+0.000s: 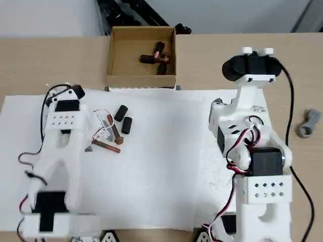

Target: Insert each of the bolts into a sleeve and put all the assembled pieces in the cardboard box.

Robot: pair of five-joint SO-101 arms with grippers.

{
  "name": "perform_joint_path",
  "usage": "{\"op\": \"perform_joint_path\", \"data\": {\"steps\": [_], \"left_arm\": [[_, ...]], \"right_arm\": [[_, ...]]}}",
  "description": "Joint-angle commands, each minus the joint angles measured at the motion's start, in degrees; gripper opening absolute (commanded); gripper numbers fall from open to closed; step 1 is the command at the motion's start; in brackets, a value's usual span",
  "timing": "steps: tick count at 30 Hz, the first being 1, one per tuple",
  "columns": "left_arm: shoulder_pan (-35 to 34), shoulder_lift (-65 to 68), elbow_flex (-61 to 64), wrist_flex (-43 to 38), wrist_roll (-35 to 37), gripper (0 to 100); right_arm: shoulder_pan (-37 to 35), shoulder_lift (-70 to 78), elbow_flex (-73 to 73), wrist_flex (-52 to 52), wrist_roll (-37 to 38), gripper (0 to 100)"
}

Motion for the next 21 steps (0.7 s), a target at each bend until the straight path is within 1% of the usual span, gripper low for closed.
{"op": "perform_joint_path", "data": {"steps": [1,6,12,16,18,19,21], "left_arm": [[0.2,3.3,-4.5,0.9,1.7,17],[-0.5,8.3,-5.3,0.7,2.2,15],[-6.8,13.2,-5.0,-4.0,2.0,15],[-7.0,17.1,-5.1,-4.0,1.8,15],[-7.0,18.1,-5.3,-4.0,1.8,15],[-7.0,18.1,-5.3,-4.0,1.8,13],[-7.0,18.2,-5.4,-4.4,1.6,7]], "right_arm": [[0.0,-1.2,-0.4,-1.0,-0.5,11.1],[-0.2,-1.2,-0.4,-1.0,-0.5,11.1],[-0.3,-1.2,-0.4,-0.9,-0.6,11.1],[-0.3,-1.2,-0.4,-0.9,-0.7,11.1],[-0.3,-1.2,-0.4,-0.9,-2.1,11.1],[-0.3,-1.2,-0.4,-0.9,-2.7,11.1],[-0.3,-1.2,-0.4,-0.9,-3.3,11.1]]}}
